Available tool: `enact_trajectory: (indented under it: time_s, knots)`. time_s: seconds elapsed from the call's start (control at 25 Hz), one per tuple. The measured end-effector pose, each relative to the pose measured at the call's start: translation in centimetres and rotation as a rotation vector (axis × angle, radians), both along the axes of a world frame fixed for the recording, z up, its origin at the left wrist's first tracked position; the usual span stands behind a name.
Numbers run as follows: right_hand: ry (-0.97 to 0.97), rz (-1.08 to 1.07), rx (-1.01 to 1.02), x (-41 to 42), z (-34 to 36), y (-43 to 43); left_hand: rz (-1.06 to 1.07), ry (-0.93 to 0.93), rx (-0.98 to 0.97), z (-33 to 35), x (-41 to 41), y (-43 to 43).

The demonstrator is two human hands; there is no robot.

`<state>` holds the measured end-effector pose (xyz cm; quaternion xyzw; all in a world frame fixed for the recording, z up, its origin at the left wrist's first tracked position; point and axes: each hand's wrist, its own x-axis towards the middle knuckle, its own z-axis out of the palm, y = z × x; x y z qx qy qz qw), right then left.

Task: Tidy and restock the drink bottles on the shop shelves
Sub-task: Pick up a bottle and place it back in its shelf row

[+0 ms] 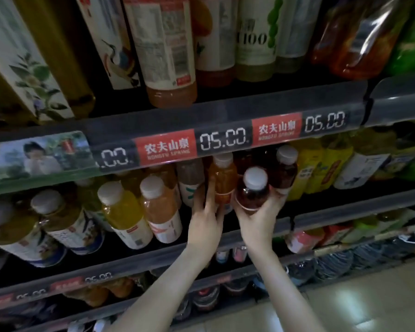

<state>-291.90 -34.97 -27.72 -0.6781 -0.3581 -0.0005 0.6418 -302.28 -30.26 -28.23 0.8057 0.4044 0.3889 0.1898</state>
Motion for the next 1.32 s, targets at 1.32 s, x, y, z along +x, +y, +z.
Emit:
enact_trajectory:
  time_s: [1.32]
  knots:
    - [-0.283, 0.851, -0.453, -35.4, 7.9, -0.7, 0.564, 0.118, 0.061, 5.0, -41.9, -5.5]
